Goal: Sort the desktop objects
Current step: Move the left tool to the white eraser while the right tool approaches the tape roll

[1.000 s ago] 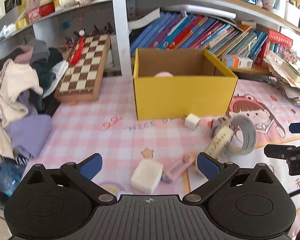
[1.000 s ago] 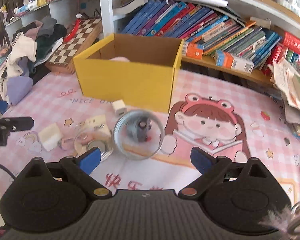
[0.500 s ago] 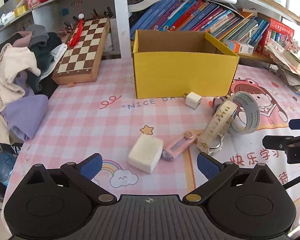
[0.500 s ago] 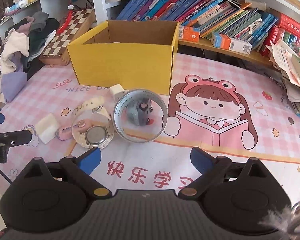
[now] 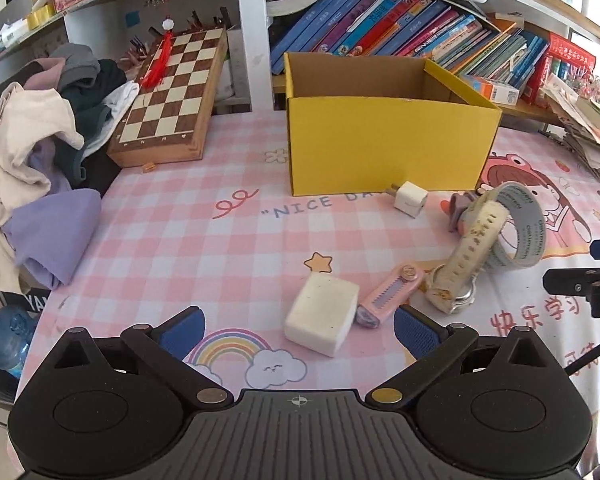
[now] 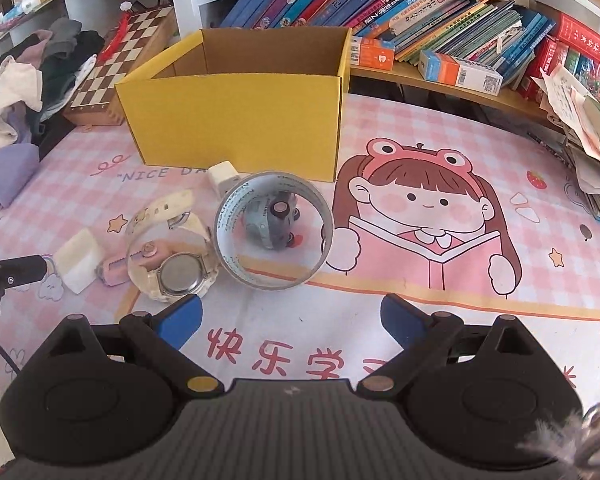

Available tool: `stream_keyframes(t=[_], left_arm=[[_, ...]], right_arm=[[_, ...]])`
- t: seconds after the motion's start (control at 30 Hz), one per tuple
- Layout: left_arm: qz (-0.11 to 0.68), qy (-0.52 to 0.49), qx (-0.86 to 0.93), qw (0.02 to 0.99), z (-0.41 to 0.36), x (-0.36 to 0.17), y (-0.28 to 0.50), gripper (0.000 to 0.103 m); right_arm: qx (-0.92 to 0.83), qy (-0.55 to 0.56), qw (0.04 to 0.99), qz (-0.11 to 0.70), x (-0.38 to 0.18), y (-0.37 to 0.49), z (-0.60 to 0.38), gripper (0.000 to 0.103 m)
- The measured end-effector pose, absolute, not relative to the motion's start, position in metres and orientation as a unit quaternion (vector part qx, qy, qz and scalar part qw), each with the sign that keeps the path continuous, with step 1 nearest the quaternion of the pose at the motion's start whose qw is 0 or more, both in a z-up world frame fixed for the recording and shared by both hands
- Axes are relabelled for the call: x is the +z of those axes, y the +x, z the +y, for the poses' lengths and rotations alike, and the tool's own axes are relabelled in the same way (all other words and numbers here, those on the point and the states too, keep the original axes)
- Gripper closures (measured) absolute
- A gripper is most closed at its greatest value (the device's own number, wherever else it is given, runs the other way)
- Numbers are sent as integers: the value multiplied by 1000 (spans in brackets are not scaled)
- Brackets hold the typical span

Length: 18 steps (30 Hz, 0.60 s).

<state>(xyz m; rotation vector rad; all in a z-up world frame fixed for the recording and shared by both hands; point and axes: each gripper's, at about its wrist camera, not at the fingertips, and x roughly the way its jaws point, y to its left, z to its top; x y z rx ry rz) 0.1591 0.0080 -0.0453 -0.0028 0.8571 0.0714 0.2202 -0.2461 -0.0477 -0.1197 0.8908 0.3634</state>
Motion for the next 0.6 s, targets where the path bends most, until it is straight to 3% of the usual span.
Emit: stream_keyframes(t=[0.33,0.6], left_arm=[[434,-8,27,901,12,-59,171,2],[446,-7,16,895,13,-68,182,5]], right_arm=[[164,-53,881,440,-55,232,-244,7],[149,-52,882,443,-59,245,-243,20]])
